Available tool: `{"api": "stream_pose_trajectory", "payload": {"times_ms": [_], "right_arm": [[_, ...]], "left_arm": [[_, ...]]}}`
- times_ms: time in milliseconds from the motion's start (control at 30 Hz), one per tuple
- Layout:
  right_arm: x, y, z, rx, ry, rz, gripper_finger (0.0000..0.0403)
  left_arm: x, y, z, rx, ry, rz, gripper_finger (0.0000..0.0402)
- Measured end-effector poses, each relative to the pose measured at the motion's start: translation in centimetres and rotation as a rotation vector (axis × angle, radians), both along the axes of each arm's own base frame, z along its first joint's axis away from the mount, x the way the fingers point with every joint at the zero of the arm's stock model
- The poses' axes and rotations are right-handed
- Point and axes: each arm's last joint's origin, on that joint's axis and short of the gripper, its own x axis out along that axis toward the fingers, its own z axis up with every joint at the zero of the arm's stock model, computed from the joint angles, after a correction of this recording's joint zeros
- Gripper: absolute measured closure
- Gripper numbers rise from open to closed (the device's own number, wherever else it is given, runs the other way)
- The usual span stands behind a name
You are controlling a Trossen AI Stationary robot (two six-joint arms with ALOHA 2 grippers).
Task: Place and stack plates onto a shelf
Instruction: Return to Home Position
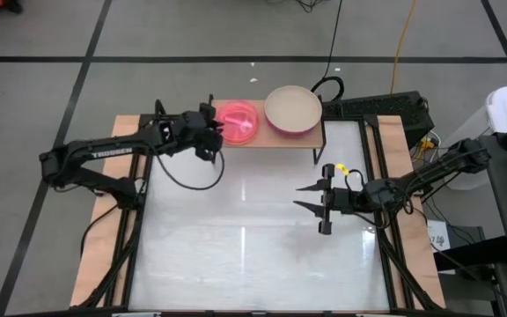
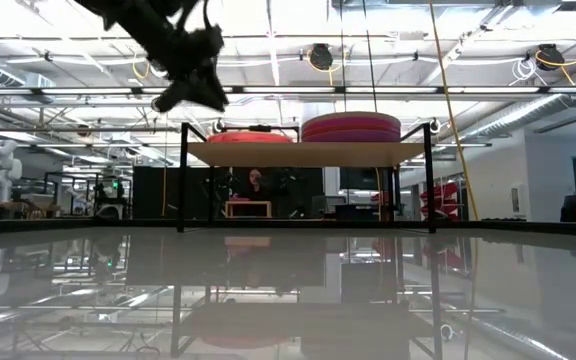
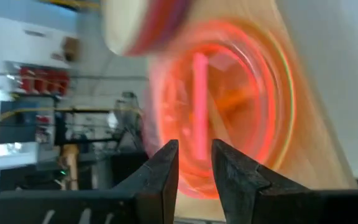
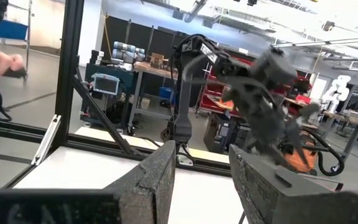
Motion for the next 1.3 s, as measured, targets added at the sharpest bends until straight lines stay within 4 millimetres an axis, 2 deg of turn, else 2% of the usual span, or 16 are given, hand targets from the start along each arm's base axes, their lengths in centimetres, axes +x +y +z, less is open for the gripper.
{"api": "stream_pose_trajectory", "payload": {"times_ms": [133,267,333,467,633,700,800,967,1100,1233,1300], "right_arm": [[0.0,0.0,-0.2,-0.007,0.016,0.0,0.0271],[-0.1,0.0,-0.5,-0.028,0.057,0.0,0.0271],[-0.4,-0.1,-0.5,-0.039,0.075,0.002,0.0271],[-1.6,-0.6,-0.1,-0.025,0.108,0.004,0.0271],[-3.7,-1.5,0.3,0.027,0.152,0.006,0.0271],[-4.3,-1.8,0.1,0.037,0.151,0.006,0.0271],[-5.2,-2.1,-1.1,-0.003,0.137,0.005,0.0271],[-6.7,-2.9,-3.8,-0.027,0.077,-0.042,0.0288],[-8.0,-3.7,-5.3,-0.004,0.031,-0.071,0.0331],[-9.1,-4.3,-5.9,0.022,-0.023,-0.088,0.039],[-9.5,-4.5,-6.3,0.029,-0.04,-0.093,0.0397]], "left_arm": [[-0.9,-2.1,2.5,-0.012,-0.163,-0.027,0.0299],[-3.2,-4.6,5.6,-0.185,-0.457,-0.017,0.0302],[-5.1,-5.6,7.0,-0.297,-0.59,-0.013,0.0309],[-9.3,-7.2,9.0,-0.459,-0.737,-0.098,0.0329],[-14.4,-9.1,9.6,-0.559,-0.768,-0.164,0.0386],[-16.2,-9.6,9.7,-0.607,-0.82,-0.188,0.0395],[-18.0,-10.0,9.2,-0.662,-0.897,-0.228,0.0398],[-18.9,-10.2,6.1,-0.692,-0.904,-0.226,0.0399],[-19.3,-10.2,4.1,-0.709,-0.923,-0.22,0.04],[-19.9,-10.2,2.7,-0.71,-0.958,-0.231,0.04],[-20.0,-10.2,1.6,-0.71,-0.951,-0.228,0.04]]}}
